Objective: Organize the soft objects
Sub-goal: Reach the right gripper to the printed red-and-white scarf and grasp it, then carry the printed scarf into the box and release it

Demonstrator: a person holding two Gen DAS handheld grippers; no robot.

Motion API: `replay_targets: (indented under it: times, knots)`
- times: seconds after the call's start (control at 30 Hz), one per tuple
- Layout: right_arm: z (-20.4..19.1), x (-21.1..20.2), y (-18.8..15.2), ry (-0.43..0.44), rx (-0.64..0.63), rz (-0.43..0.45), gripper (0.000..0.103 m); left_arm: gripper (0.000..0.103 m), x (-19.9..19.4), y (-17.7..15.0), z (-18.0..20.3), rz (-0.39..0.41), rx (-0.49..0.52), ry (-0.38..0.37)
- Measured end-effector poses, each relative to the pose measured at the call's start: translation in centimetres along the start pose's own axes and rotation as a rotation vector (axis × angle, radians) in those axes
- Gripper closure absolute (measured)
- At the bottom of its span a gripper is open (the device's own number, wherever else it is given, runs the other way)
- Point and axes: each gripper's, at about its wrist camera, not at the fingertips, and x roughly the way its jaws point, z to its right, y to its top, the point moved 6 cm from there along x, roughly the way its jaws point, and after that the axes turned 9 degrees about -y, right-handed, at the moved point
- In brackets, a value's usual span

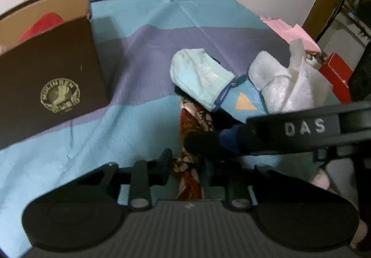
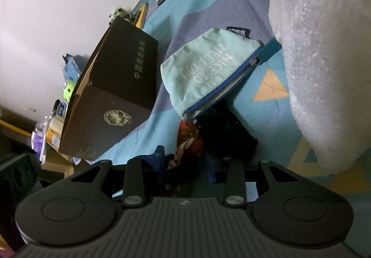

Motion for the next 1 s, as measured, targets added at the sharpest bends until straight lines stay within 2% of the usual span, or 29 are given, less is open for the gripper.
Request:
replay_targets:
  times: [0.17,0.43,0.73,0.83,1.0]
  knots:
    - [-0.6,0.1,-0.4,0.016,-0.035,-0.014,0.087,0.082,-0.4,-0.6,0.4,0.002,-0.021,-0.054]
    - [-3.3,0.2,-2.4,0.073,-0.089,-0.079,0.091,0.082,-3.2,-1.9,-0.2,-0.001,-0.022,-0.074]
    - [-11.3,1.2,-3.6,0.177,-0.266,-0.145,0.091,0.083,-9.4,-3.2,-3.0,0.024,-0.031,-0.095]
    - [-14.5,1.5,-3.5,0.202,-0.352,-0.129,0.091,0.083,-11.5,-2.9,-4.0,0.047,-0.009,-0.073]
    - [-19.7,0.9,-2.4,0.292,-0.417,-0.087,0.091,0.083,-16.3,-1.4,-6.7,0.139,-0.011,-0.082]
